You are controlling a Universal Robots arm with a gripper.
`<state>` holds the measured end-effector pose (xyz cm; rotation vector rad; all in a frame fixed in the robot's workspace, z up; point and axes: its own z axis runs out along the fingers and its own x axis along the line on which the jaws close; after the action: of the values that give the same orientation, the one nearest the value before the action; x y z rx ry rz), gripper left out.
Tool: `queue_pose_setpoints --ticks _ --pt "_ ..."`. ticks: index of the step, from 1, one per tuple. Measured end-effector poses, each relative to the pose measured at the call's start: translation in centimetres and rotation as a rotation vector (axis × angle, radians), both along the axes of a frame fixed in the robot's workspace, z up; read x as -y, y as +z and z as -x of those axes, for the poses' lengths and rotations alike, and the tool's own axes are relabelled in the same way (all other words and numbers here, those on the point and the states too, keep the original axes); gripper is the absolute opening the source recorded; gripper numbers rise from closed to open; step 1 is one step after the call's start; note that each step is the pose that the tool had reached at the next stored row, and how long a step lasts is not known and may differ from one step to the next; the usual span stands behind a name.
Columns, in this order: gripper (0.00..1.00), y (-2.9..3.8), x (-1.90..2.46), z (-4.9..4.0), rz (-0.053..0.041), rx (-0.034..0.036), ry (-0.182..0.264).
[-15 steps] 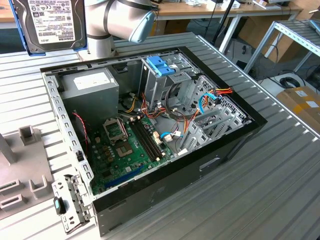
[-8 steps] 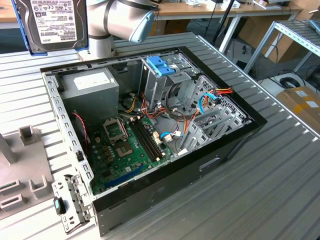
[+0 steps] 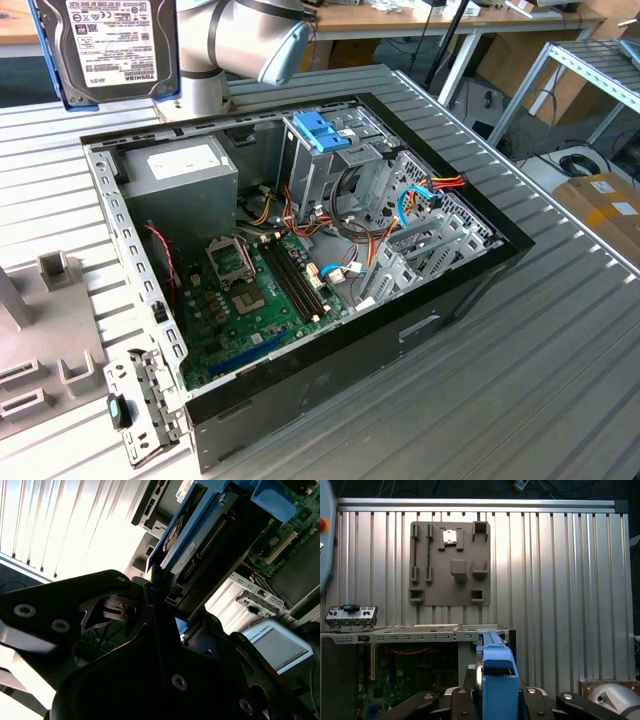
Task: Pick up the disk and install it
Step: 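Pick up the disk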
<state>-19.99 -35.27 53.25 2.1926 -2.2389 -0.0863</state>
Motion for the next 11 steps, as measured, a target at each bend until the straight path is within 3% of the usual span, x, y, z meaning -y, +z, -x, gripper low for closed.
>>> queue_pose_setpoints --ticks 11 --pt "0.37 -0.02 0.0 -0.5 0.0 0.0 0.0"
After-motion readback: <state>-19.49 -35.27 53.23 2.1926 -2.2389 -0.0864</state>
